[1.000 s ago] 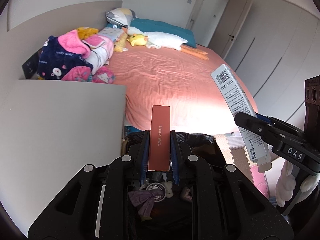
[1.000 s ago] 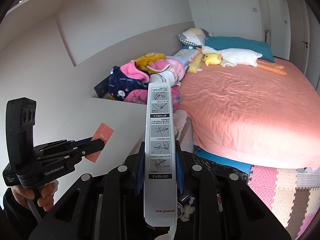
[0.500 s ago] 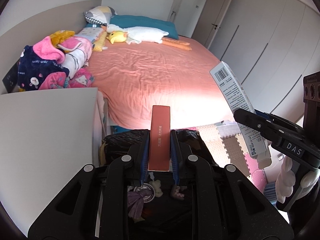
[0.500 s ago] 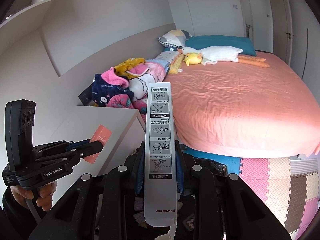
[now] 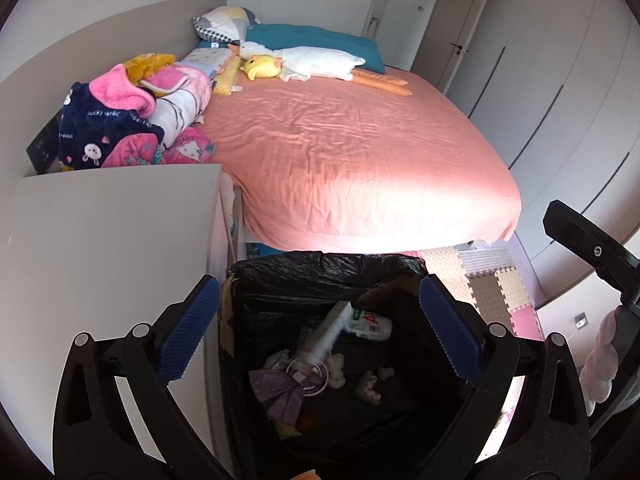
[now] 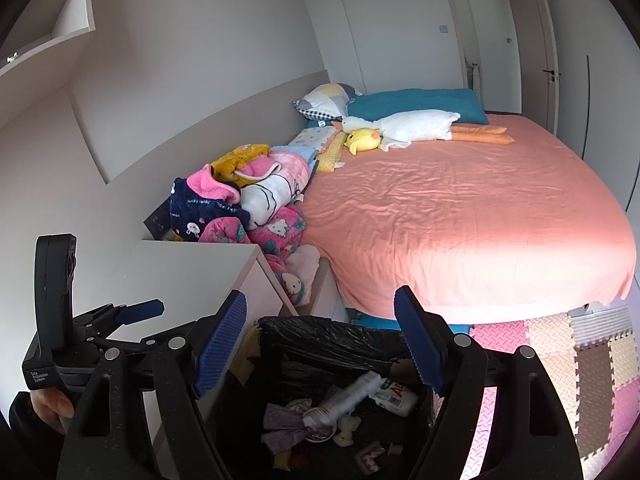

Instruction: Collect trash

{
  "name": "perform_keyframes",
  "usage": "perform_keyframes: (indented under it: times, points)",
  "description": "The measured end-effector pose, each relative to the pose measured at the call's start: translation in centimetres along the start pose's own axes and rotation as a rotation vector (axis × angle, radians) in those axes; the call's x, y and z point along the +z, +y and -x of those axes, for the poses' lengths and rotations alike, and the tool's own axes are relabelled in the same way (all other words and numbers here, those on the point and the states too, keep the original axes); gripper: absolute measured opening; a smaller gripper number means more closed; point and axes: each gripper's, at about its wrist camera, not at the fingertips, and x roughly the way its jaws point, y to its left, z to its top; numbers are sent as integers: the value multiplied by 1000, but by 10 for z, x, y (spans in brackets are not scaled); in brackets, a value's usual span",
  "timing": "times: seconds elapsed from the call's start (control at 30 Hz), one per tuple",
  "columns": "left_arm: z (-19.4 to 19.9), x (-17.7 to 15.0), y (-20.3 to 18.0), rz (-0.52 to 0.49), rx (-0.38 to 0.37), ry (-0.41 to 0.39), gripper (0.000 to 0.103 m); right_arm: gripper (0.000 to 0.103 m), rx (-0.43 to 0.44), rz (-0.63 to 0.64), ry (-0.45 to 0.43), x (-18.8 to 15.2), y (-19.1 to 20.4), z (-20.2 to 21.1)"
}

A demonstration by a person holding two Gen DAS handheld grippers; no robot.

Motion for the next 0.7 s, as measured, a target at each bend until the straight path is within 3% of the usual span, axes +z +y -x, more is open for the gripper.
perform_keyframes:
  times: [0.7]
  points:
    - [9,-5,5,3,-1,-23,96,77,4,39,7,-3,12,1]
